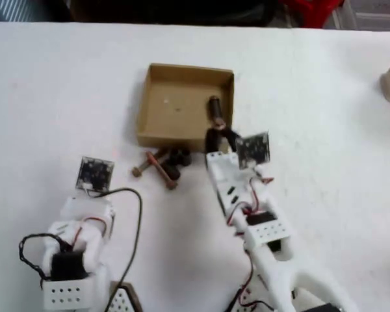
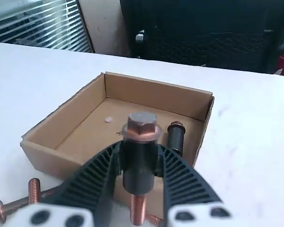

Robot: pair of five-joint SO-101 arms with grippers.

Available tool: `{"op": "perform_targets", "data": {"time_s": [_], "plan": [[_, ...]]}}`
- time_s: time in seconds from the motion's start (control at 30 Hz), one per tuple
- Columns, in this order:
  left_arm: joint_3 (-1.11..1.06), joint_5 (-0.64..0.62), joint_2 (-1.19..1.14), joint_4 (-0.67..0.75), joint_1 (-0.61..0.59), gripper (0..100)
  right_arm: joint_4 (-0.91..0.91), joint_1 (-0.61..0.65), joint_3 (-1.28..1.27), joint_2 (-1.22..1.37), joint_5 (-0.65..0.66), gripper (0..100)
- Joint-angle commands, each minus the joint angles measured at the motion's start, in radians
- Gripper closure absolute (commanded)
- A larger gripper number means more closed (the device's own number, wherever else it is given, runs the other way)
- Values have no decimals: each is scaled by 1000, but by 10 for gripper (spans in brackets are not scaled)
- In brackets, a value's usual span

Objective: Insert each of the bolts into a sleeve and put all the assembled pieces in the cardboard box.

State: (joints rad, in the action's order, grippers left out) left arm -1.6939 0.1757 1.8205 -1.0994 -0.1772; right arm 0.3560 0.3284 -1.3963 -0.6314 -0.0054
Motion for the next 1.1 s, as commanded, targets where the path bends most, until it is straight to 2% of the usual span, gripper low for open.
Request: {"op": "perform_targets", "data": {"time_s": [0.0, 0.23, 0.63, 0.8, 1.07], "plan": [[2, 12, 10, -5, -12, 977, -249, -7, 204, -81, -3, 981], [2, 12, 10, -5, -12, 977, -472, -12, 535, 59, -3, 981], [2, 12, 10, -5, -12, 977, -848, -16, 1183, 661, 3, 977], [2, 12, 10, -5, -13, 977, -952, -16, 1425, 917, 150, 977], [2, 12, 10, 0, -13, 977, -1101, -18, 1702, 1185, 160, 950]]}}
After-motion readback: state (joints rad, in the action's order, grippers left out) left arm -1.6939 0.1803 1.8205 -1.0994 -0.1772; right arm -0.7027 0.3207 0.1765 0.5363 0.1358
